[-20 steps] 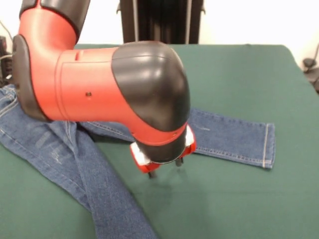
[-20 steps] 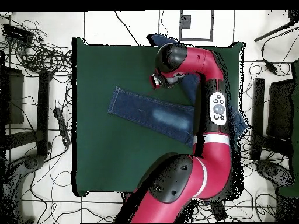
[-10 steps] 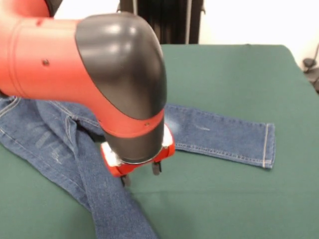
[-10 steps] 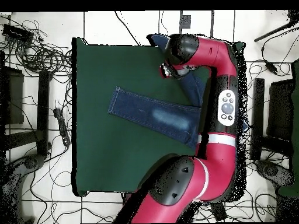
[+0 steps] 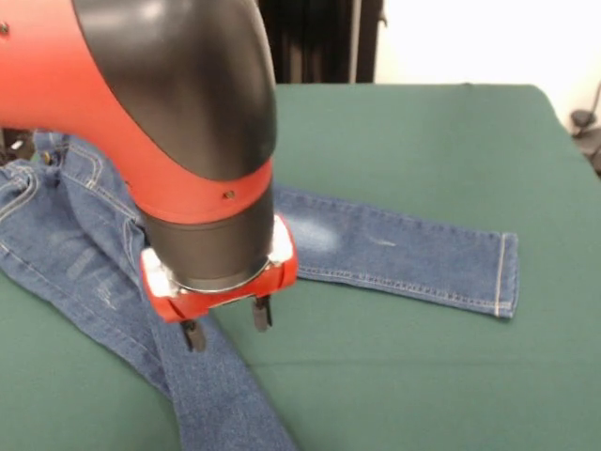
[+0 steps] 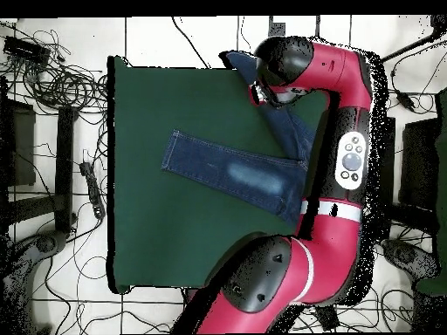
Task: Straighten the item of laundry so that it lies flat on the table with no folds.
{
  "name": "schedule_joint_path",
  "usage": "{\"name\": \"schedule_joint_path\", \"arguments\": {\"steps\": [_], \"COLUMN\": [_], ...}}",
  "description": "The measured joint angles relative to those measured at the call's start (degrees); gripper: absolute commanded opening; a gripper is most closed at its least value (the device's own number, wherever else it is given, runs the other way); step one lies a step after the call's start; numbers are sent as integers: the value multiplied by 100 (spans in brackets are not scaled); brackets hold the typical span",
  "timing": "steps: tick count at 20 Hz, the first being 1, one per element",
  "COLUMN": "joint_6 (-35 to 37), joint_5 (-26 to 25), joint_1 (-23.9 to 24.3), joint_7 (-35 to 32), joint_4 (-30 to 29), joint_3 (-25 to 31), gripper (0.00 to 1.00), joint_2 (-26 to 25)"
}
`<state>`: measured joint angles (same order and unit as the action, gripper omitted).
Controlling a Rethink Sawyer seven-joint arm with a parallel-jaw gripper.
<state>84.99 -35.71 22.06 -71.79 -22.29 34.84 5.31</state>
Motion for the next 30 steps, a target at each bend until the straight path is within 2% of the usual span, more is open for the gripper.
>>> {"name": "schedule_joint_path", "arguments": {"steps": [10, 23, 30], "joint_6": [0, -245, -253], "joint_5": [-121, -217, -658], "joint_1": [0, -1, -5], "joint_7": [14, 40, 43], "joint_4": [385, 656, 904], "joint_3": [37, 103, 447], "gripper": [100, 100, 100], "joint_2": [-119, -645, -858]}}
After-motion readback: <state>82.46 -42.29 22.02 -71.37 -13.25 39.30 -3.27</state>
